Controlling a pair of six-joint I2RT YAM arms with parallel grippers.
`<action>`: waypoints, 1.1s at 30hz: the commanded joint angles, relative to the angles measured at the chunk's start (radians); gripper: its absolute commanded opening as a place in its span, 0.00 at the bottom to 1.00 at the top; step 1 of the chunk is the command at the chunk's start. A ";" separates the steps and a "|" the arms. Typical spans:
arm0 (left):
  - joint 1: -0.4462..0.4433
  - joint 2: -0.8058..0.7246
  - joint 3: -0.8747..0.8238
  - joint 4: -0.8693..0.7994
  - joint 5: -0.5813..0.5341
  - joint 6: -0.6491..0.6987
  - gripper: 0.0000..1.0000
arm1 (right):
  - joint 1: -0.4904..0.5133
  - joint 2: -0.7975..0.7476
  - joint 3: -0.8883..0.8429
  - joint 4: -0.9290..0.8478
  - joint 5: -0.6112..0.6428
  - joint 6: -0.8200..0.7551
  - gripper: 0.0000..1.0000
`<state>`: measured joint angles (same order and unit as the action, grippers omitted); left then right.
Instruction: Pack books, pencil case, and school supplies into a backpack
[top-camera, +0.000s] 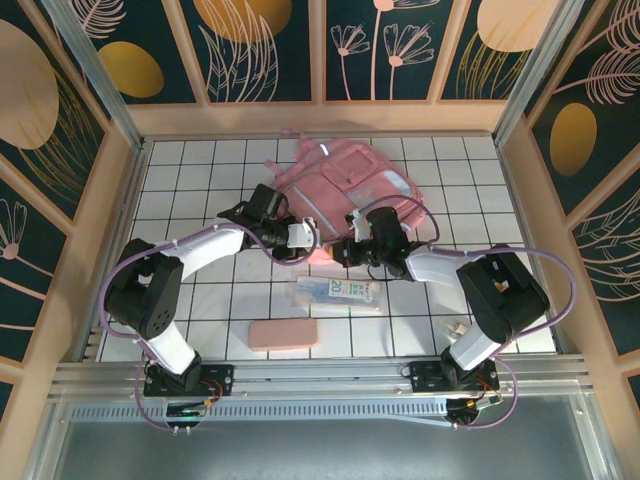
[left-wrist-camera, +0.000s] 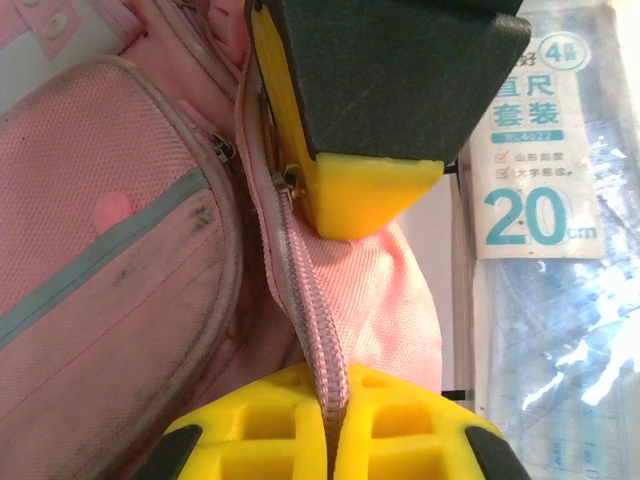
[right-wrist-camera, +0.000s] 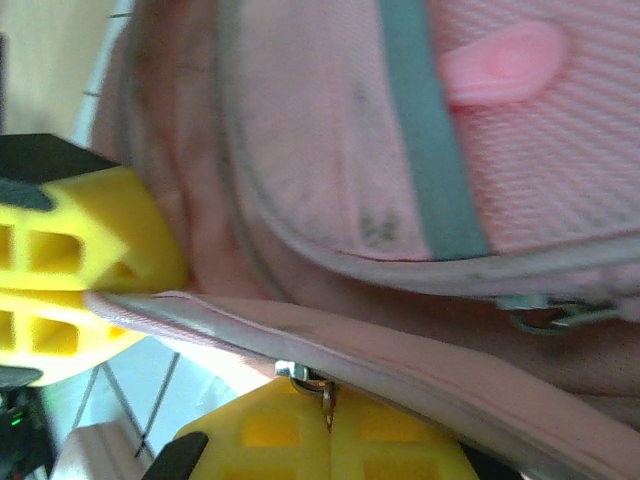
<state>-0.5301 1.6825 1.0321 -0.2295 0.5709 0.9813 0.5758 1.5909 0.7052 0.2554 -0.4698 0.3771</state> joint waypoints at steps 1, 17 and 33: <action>-0.004 -0.088 -0.051 0.099 0.009 0.022 0.00 | -0.050 -0.025 0.014 -0.244 0.279 -0.013 0.00; -0.006 -0.179 -0.233 0.150 -0.050 0.214 0.00 | -0.316 0.035 0.071 -0.320 0.391 -0.096 0.00; -0.109 -0.172 -0.447 0.616 -0.319 0.201 0.00 | -0.284 -0.307 0.155 -0.532 0.069 -0.549 0.38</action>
<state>-0.6304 1.5192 0.6312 0.2333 0.3168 1.1618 0.2813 1.3636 0.8112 -0.2661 -0.3576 -0.0273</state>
